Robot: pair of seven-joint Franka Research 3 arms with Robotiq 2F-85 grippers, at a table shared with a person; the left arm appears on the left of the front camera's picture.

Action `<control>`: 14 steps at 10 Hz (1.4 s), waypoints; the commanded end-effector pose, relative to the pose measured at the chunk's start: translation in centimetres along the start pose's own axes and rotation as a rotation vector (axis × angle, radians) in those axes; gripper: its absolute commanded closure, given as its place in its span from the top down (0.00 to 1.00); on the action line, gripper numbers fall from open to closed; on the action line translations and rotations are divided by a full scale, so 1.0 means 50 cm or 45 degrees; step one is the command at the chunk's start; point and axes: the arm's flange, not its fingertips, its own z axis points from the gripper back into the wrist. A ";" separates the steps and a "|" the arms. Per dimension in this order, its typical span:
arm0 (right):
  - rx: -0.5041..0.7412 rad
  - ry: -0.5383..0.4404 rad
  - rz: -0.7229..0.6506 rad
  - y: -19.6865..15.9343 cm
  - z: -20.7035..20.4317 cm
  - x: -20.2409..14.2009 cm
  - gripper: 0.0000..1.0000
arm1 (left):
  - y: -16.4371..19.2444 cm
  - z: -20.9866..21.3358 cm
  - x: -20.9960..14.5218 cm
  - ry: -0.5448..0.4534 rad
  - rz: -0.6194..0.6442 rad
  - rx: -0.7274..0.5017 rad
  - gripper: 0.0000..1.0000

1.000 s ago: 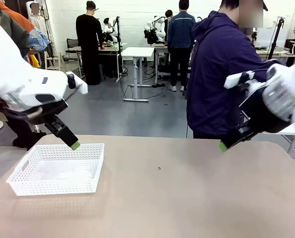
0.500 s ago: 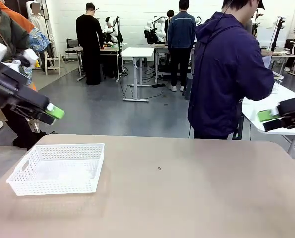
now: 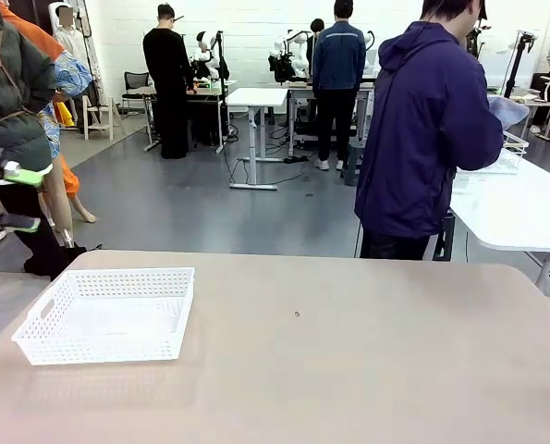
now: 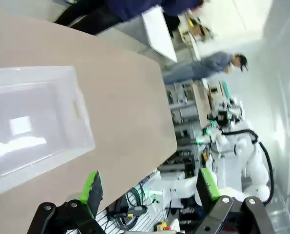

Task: Clean and organize the cups into the basket.
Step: Pick up the Organizing basket and move it to the center of the table, then pick up the Reusable plastic cup from the right side of the table and place it inside the Organizing basket.

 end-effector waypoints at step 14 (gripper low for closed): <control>-0.176 -0.158 -0.024 0.024 0.204 -0.102 1.00 | 0.069 0.214 -0.063 -0.265 0.131 0.084 1.00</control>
